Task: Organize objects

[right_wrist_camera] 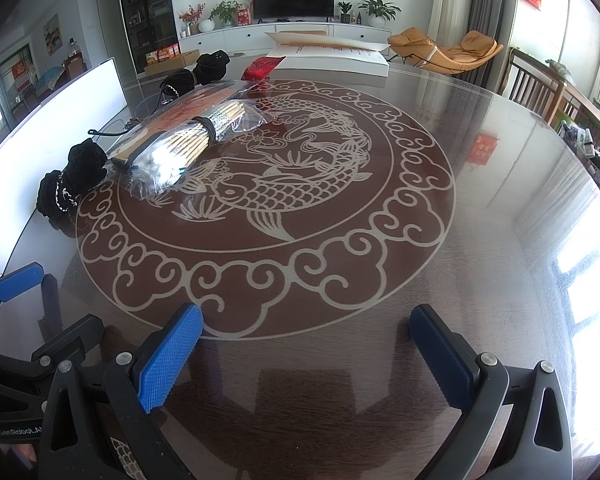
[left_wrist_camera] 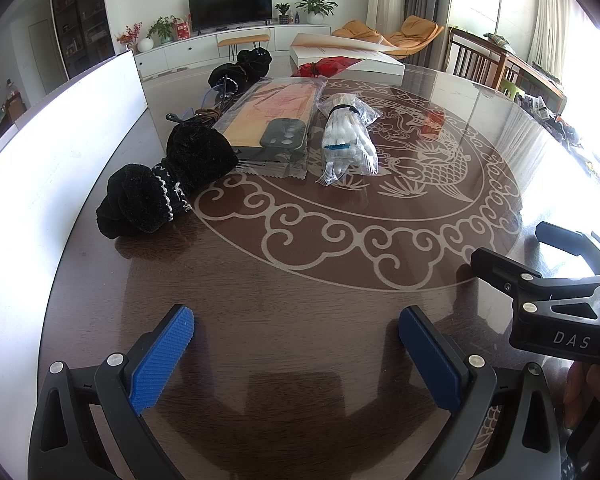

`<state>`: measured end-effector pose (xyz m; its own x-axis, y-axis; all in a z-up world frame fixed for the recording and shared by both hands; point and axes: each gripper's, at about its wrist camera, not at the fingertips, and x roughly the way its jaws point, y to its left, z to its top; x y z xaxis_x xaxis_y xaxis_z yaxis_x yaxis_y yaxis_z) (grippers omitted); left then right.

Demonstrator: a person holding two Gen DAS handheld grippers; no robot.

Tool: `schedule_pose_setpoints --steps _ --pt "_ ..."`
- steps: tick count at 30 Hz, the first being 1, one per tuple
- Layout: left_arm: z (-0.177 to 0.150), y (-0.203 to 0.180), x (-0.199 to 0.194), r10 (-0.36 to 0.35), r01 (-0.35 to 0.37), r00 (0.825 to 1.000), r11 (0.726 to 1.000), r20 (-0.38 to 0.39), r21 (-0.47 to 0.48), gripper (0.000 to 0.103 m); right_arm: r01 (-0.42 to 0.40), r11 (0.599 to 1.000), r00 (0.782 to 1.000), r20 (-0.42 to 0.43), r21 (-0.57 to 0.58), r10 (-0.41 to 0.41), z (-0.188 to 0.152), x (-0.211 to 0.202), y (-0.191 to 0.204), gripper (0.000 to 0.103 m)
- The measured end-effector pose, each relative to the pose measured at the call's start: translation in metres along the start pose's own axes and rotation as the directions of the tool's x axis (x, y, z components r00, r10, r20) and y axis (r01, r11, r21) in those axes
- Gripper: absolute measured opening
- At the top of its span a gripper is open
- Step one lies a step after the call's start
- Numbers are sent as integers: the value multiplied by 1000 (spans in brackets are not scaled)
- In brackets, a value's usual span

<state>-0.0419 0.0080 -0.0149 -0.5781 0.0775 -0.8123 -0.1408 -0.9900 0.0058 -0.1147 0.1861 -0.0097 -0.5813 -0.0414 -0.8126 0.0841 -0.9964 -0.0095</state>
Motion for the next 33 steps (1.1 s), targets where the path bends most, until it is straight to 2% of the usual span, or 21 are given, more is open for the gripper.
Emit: schedule_pose_setpoints --steps 33 --pt "-11 4 -5 10 -10 1000 1000 18 -8 103 0 1000 1000 0 0 0 0 0 0 103"
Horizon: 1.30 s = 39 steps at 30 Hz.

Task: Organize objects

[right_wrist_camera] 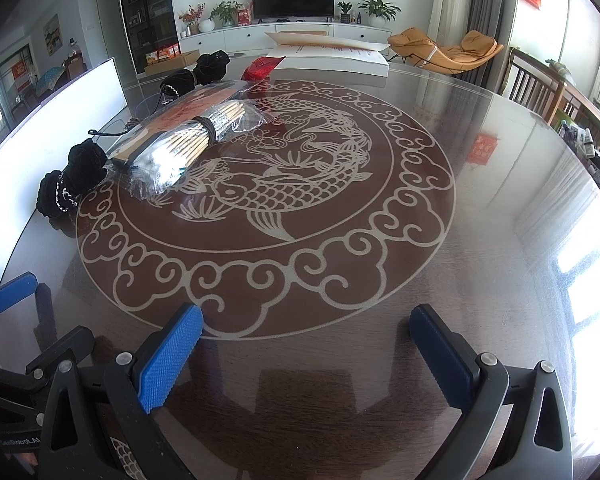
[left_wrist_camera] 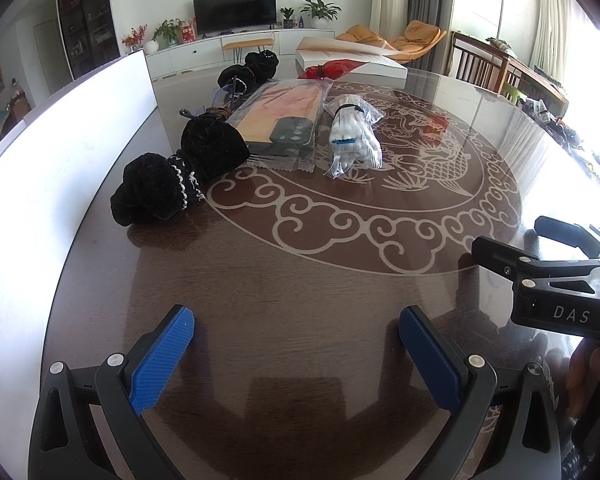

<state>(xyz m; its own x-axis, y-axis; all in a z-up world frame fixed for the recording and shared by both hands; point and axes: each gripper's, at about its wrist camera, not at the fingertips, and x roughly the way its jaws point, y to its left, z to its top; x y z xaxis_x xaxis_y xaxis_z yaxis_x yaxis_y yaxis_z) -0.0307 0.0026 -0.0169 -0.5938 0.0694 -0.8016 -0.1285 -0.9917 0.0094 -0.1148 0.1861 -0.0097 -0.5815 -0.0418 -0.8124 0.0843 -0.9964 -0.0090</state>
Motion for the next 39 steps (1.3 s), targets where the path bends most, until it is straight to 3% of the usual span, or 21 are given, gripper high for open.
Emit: schedule_pose_setpoints --steps 6,14,39 --pt "-6 10 -7 -6 7 999 1000 -38 7 103 0 1000 1000 0 0 0 0 0 0 103" --pt "-11 63 -12 72 -75 997 991 -34 -111 103 0 1000 1000 0 0 0 0 0 0 103" --pt "-12 61 -13 82 -83 997 990 -9 -111 103 -6 1000 1000 -5 -7 6 1 1 0 103"
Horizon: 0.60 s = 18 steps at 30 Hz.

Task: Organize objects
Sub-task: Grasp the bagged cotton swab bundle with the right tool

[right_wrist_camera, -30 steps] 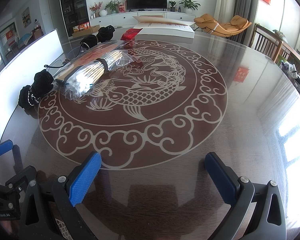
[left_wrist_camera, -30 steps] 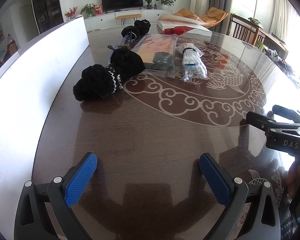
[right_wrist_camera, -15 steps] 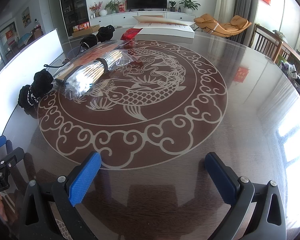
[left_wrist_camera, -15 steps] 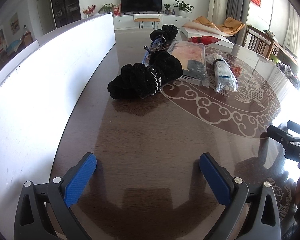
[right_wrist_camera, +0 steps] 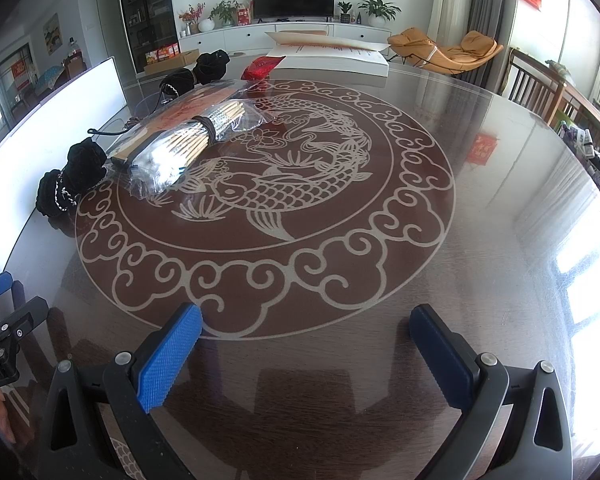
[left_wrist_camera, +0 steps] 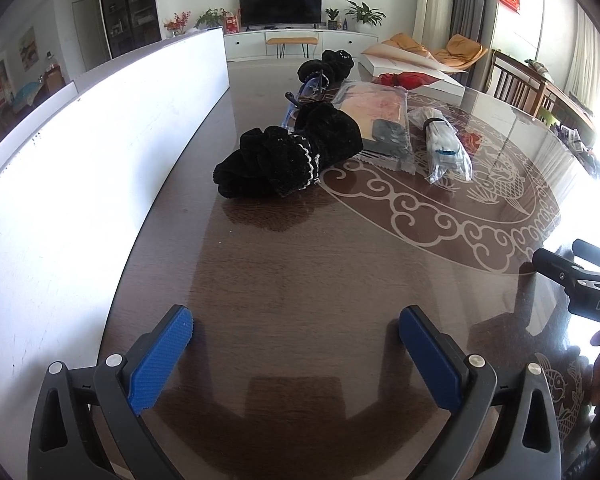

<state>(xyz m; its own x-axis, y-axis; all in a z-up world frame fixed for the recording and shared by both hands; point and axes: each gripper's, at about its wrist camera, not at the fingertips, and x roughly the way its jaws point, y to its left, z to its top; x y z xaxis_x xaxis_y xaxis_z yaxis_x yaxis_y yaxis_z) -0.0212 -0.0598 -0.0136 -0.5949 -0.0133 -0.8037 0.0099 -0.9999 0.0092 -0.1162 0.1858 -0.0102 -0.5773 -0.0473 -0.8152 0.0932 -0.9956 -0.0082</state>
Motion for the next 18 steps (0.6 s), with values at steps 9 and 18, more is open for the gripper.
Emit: schedule_pose_setpoints --steps 9,18 --pt "2 -2 2 -5 5 1000 1000 3 7 103 -184 980 983 31 74 182 67 -8 28 103" --pt "1 -2 1 -5 5 1000 1000 3 8 103 -151 984 985 -64 94 158 126 59 73 86"
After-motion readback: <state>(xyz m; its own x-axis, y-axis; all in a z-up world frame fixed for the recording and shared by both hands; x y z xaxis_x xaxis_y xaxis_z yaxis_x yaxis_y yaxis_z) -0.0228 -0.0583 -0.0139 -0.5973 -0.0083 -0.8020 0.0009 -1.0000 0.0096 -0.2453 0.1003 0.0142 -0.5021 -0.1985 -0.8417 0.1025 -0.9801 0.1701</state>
